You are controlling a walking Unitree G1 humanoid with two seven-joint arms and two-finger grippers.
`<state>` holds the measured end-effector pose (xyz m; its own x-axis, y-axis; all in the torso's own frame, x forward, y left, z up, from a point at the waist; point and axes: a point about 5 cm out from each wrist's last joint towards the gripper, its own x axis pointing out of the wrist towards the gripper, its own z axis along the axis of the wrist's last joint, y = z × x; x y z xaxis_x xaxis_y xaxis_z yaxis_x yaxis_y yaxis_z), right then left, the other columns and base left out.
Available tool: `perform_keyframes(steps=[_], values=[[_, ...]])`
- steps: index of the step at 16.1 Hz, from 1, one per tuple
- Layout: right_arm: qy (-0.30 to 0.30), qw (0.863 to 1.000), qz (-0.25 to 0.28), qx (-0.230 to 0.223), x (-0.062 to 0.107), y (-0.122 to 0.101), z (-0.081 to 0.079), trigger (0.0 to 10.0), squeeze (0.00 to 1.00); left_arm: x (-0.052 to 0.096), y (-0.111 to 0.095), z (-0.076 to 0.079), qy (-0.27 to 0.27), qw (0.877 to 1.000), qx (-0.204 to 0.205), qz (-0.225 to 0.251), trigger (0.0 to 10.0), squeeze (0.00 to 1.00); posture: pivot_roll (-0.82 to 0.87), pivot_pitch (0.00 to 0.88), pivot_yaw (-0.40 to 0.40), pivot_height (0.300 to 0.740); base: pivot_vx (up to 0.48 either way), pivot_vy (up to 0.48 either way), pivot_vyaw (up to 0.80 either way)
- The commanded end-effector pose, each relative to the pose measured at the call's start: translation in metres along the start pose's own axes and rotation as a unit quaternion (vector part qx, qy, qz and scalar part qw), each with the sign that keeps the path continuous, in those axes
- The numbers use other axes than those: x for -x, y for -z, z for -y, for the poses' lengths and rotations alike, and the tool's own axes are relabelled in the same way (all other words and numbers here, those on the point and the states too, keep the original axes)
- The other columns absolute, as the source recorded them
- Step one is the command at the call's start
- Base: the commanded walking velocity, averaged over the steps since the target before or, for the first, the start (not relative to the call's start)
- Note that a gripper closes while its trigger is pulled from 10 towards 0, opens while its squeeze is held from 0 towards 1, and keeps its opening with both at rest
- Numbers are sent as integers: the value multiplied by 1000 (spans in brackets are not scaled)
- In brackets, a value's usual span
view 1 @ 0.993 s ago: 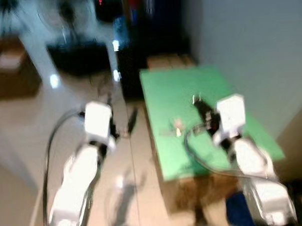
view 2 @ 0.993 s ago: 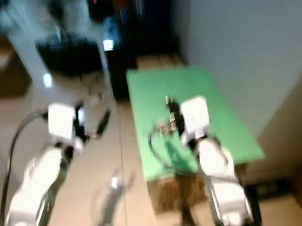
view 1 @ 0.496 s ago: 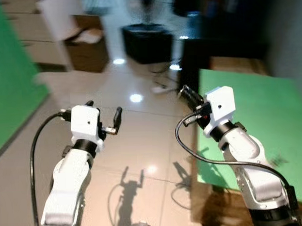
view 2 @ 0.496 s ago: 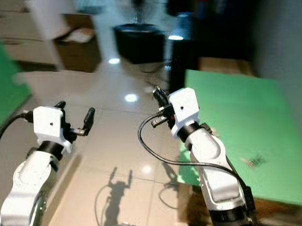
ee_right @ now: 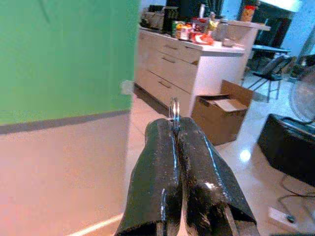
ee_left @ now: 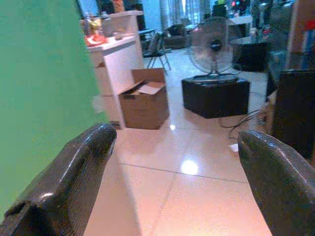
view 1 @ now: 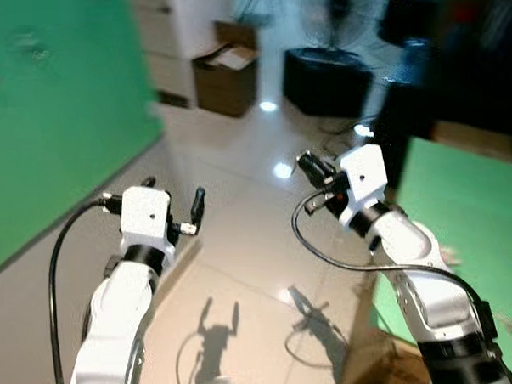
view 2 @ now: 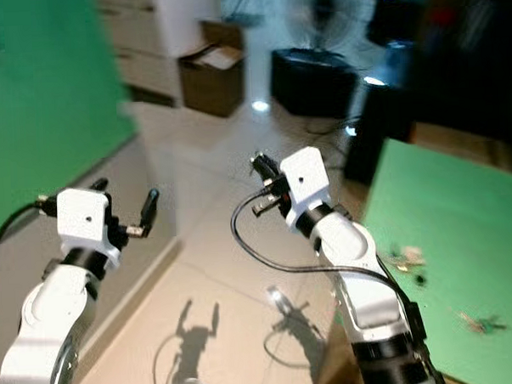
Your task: Hang keys on a hook
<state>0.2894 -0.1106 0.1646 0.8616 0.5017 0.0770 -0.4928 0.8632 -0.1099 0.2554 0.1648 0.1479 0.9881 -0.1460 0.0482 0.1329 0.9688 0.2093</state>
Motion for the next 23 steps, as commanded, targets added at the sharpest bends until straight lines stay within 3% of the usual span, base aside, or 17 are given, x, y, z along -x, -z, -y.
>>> perform_keyframes(steps=[1,5,10,23], values=[[9,1000,-3,-21,2,4,0,10000,0,-2,0,-1,2,1000,-13,-8,10000,0,53,0,-21,718,0,0,800],[45,998,-22,-42,14,16,1,10000,0,-17,-3,6,23,999,-26,-1,10000,0,9,0,18,718,0,0,800],[56,997,-33,-46,19,22,1,10000,0,-20,-8,12,43,999,6,12,10000,0,2,0,32,718,0,0,800],[18,999,-18,-30,-2,12,4,10000,0,-18,-6,15,35,999,11,12,10000,0,28,0,-10,718,343,0,800]])
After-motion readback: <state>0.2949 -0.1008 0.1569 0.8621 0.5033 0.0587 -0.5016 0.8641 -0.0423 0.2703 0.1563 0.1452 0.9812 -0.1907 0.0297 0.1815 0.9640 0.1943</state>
